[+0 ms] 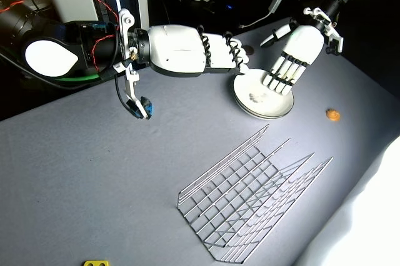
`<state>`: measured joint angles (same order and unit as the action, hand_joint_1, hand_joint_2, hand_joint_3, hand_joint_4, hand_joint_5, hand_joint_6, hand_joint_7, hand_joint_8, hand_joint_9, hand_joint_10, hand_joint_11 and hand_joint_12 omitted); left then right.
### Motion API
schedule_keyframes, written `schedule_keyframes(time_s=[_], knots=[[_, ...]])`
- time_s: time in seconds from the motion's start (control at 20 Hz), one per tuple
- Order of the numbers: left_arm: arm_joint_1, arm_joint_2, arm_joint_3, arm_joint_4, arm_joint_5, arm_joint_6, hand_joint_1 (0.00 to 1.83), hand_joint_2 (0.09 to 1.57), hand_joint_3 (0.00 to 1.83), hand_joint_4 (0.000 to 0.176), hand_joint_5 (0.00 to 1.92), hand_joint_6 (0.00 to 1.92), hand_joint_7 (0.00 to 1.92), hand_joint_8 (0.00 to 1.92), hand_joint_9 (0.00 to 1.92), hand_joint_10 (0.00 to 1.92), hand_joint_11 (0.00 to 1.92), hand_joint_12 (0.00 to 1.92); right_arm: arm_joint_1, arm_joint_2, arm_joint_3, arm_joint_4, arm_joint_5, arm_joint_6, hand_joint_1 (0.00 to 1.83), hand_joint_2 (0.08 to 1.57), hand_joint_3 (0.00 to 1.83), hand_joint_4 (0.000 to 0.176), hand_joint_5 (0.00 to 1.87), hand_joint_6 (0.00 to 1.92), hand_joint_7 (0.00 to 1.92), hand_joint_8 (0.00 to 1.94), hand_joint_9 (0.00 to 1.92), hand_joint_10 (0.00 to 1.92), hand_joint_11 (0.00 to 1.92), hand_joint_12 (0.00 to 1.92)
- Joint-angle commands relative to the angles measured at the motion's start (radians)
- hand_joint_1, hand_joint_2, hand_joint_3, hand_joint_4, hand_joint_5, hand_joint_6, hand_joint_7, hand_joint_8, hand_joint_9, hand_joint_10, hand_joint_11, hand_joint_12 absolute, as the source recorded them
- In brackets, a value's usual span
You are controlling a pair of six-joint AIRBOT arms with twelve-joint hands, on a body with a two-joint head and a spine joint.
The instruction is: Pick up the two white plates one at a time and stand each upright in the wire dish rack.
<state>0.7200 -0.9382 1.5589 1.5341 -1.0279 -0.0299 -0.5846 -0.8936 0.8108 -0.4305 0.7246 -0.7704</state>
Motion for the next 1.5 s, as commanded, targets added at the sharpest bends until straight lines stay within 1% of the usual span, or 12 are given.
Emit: schedule_keyframes(time_s=[0.0,0.35,0.55,0.7,0.75,0.9,0.95,1.15,1.2,1.3,1.35,1.45], knots=[[0.003,-0.008,-0.006,-0.030,-0.019,0.001,0.00,1.06,0.00,0.000,0.00,0.00,0.00,0.00,0.00,0.00,0.00,0.00,0.012,0.000,-0.004,0.021,0.116,-0.012,1.08,0.98,0.00,0.000,0.00,0.00,0.00,0.00,0.00,0.00,0.00,0.35],[0.004,-0.043,-0.052,-0.031,0.020,0.014,0.00,1.07,0.01,0.000,0.00,0.00,0.00,0.00,0.00,0.00,0.00,0.00,0.017,-0.011,0.000,0.022,0.100,-0.038,1.12,0.99,0.00,0.000,0.00,0.00,0.00,0.00,0.00,0.00,0.00,0.39],[-0.034,-0.078,-0.075,-0.032,0.029,0.014,0.00,1.07,0.00,0.000,0.00,0.00,0.00,0.00,0.00,0.00,0.00,0.00,0.021,-0.038,0.000,0.022,0.097,-0.075,1.11,1.02,0.00,0.000,0.00,0.00,0.00,0.00,0.00,0.00,0.00,0.41],[-0.057,-0.097,-0.075,-0.032,0.032,0.013,0.00,1.08,0.01,0.000,0.00,0.00,0.00,0.00,0.00,0.00,0.00,0.00,0.028,-0.060,0.006,0.022,0.072,-0.100,1.14,1.00,0.00,0.000,0.01,0.00,0.00,0.00,0.00,0.00,0.00,0.50],[-0.067,-0.105,-0.075,-0.032,0.033,0.012,0.00,1.07,0.00,0.000,0.00,0.00,0.00,0.00,0.00,0.00,0.00,0.00,0.033,-0.076,0.017,0.022,0.050,-0.109,1.15,1.01,0.00,0.000,0.00,0.00,0.00,0.00,0.00,0.00,0.00,0.45],[-0.081,-0.116,-0.074,-0.031,0.033,0.012,0.00,1.07,0.00,0.000,0.00,0.00,0.00,0.00,0.00,0.00,0.00,0.00,0.052,-0.129,0.057,0.021,-0.014,-0.120,1.12,1.02,0.00,0.000,0.05,0.01,0.01,0.00,0.01,0.00,0.00,0.50],[-0.081,-0.117,-0.074,-0.031,0.033,0.012,0.00,1.07,0.00,0.000,0.00,0.00,0.00,0.00,0.00,0.00,0.00,0.00,0.053,-0.144,0.069,0.021,-0.014,-0.133,1.12,1.04,0.01,0.000,0.03,0.01,0.00,0.00,0.00,0.00,0.00,0.43],[-0.076,-0.116,-0.079,-0.031,0.033,0.011,0.00,1.08,0.00,0.000,0.00,0.00,0.00,0.00,0.00,0.00,0.00,0.00,0.054,-0.197,0.116,-0.006,-0.027,-0.154,1.15,1.02,0.00,0.000,0.05,0.01,0.02,0.00,0.03,0.01,0.00,0.52],[-0.073,-0.115,-0.080,-0.031,0.034,0.008,0.00,1.07,0.00,0.000,0.00,0.00,0.00,0.00,0.00,0.00,0.00,0.00,0.054,-0.213,0.130,-0.006,-0.029,-0.169,1.18,1.04,0.00,0.000,0.03,0.01,0.00,0.00,0.00,0.00,0.00,0.41],[-0.069,-0.114,-0.080,-0.032,0.034,0.007,0.00,1.07,0.00,0.000,0.00,0.00,0.00,0.00,0.00,0.00,0.00,0.00,0.056,-0.232,0.148,-0.006,-0.026,-0.176,1.21,1.02,0.00,0.000,0.07,0.01,0.04,0.01,0.03,0.01,0.00,0.48],[-0.067,-0.114,-0.080,-0.032,0.034,0.007,0.00,1.07,0.00,0.000,0.00,0.00,0.00,0.00,0.00,0.00,0.00,0.00,0.061,-0.248,0.162,-0.006,-0.025,-0.181,1.21,1.02,0.00,0.000,0.10,0.01,0.07,0.01,0.06,0.01,0.00,0.58],[-0.065,-0.113,-0.079,-0.032,0.034,0.008,0.00,1.07,0.00,0.000,0.00,0.00,0.00,0.00,0.00,0.00,0.00,0.00,0.067,-0.270,0.184,-0.006,-0.026,-0.191,1.17,1.05,0.01,0.000,0.10,0.00,0.04,0.00,0.04,0.00,0.00,0.55]])
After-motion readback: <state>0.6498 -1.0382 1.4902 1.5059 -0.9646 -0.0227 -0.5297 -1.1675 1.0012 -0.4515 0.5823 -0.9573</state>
